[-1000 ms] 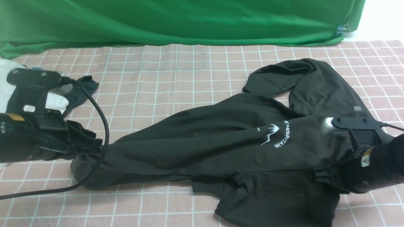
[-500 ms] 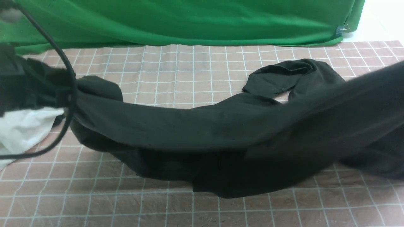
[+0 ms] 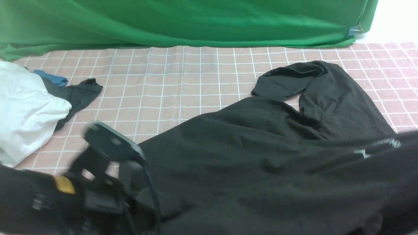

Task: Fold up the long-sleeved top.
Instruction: Spread the long sleeves with your arms and place them on the tabletop

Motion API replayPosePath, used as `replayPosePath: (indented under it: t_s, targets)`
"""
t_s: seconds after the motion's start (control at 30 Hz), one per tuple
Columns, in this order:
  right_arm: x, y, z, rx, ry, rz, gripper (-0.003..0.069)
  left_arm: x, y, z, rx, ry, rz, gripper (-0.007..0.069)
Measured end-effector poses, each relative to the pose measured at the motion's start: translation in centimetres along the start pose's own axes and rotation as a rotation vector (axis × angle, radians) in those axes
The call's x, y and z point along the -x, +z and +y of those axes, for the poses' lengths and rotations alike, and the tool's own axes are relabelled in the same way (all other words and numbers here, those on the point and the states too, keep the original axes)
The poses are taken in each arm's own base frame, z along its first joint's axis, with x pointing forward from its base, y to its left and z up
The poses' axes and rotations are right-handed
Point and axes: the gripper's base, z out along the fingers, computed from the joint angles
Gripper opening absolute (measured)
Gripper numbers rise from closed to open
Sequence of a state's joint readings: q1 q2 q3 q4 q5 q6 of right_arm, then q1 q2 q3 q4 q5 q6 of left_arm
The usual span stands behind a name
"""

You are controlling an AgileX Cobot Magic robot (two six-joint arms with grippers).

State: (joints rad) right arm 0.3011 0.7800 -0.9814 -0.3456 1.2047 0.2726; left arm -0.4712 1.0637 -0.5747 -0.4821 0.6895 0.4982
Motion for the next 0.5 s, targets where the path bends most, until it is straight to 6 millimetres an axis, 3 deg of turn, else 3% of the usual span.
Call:
replayPosePath:
  t_s: [0.13,0.2,0.23,0.27,0.33,0.43,0.5]
  targets:
    - [-0.6,0.9,0.4,0.012,-0.005,0.027,0.0055,0.2,1.7,-0.6,-0.034,0.012,0.052,0.0202]
    - [-0.7,1.2,0.6,0.025,-0.004,0.028,0.0055,0.7,2.3,-0.6,-0.044,0.012,0.075,0.0344]
    - [-0.7,1.2,0.6,0.026,-0.004,0.029,0.0055,0.8,2.3,-0.6,-0.045,0.013,0.072,0.0367]
    - [-0.8,1.3,0.6,0.028,-0.004,0.028,0.0055,1.5,2.0,-0.6,-0.042,0.027,0.066,0.0468]
    - [-0.8,1.3,0.6,0.03,-0.005,0.027,0.0055,2.3,1.5,-0.6,-0.026,0.034,0.059,0.055]
    - [-0.8,1.3,0.6,0.031,-0.005,0.027,0.0055,3.2,0.5,-0.2,0.043,0.003,0.072,0.061]
    - [-0.8,1.3,0.6,0.031,-0.005,0.027,0.0055,3.1,0.3,0.3,0.098,0.017,0.107,0.0612]
